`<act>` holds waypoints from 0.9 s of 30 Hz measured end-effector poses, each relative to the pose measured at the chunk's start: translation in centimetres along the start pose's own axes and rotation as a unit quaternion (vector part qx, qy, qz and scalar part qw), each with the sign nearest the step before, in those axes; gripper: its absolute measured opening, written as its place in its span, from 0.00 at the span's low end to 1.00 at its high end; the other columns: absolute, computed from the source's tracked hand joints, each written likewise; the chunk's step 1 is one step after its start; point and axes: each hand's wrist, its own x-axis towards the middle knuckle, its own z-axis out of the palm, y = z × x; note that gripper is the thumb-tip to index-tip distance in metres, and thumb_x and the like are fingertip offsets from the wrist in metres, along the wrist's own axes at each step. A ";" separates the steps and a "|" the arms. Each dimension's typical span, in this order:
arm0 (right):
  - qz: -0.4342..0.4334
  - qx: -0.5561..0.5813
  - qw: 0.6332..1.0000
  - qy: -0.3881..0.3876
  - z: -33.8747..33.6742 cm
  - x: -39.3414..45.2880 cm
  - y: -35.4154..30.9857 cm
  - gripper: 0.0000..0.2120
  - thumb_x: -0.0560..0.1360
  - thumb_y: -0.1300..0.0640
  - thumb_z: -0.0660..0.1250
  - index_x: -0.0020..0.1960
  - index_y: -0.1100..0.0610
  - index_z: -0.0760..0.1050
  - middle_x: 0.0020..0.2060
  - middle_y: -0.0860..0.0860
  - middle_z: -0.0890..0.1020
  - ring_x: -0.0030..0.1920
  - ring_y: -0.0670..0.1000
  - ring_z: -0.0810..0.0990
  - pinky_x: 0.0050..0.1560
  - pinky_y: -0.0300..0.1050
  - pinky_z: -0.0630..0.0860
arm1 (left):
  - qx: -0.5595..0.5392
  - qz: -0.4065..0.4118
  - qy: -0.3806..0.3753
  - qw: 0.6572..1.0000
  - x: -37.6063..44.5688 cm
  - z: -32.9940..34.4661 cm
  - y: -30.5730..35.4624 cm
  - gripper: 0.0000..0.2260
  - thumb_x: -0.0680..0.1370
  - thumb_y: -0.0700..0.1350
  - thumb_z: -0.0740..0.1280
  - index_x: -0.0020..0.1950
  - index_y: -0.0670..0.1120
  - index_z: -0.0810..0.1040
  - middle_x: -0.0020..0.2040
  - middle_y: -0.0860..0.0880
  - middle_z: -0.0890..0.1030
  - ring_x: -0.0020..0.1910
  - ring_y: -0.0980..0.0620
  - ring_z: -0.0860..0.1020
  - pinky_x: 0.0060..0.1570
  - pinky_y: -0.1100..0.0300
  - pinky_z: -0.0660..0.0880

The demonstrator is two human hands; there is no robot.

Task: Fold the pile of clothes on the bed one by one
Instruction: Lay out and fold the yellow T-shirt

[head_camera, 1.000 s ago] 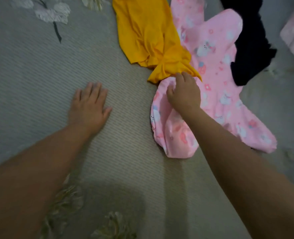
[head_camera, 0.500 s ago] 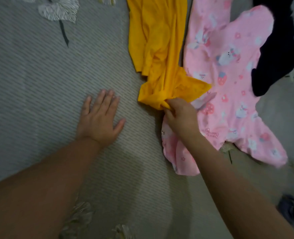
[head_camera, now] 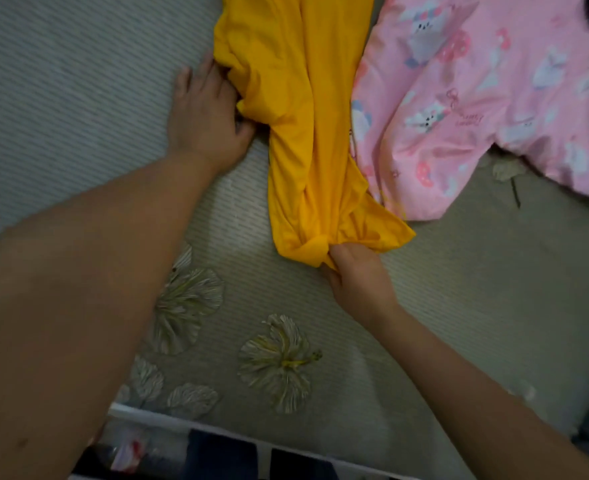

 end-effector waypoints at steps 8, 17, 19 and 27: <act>-0.010 -0.019 1.000 0.014 1.1 -5.9 0.4 0.13 0.53 0.72 0.77 0.32 0.68 0.75 0.25 0.63 0.77 0.25 0.61 0.77 0.25 0.46 0.74 | -0.045 -0.067 -0.110 0.991 -17.8 1.3 6.2 0.26 0.80 0.46 0.57 0.74 0.39 0.53 0.76 0.42 0.52 0.75 0.46 0.48 0.71 0.53 0.41; 0.033 -0.084 0.995 -0.030 2.8 -23.1 4.8 0.07 0.57 0.66 0.70 0.35 0.60 0.80 0.30 0.56 0.79 0.33 0.55 0.81 0.50 0.49 0.72 | 0.001 0.165 -0.136 0.977 -24.8 1.8 16.4 0.22 0.72 0.38 0.66 0.65 0.35 0.71 0.66 0.35 0.70 0.66 0.34 0.67 0.64 0.38 0.59; 0.132 -0.078 0.971 -0.185 2.3 -26.6 6.7 0.12 0.65 0.64 0.69 0.48 0.58 0.80 0.46 0.55 0.80 0.51 0.55 0.78 0.62 0.53 0.64 | 0.053 0.138 -0.163 0.976 -24.4 2.8 18.0 0.25 0.75 0.42 0.64 0.71 0.40 0.64 0.73 0.40 0.61 0.73 0.41 0.57 0.69 0.42 0.50; 0.326 -0.089 0.897 -0.284 -0.9 -32.3 13.7 0.10 0.74 0.58 0.62 0.52 0.59 0.78 0.53 0.57 0.77 0.55 0.58 0.75 0.61 0.54 0.66 | 0.159 0.098 -0.250 0.950 -26.5 4.7 19.2 0.12 0.78 0.45 0.60 0.58 0.42 0.75 0.56 0.39 0.74 0.58 0.41 0.69 0.52 0.50 0.63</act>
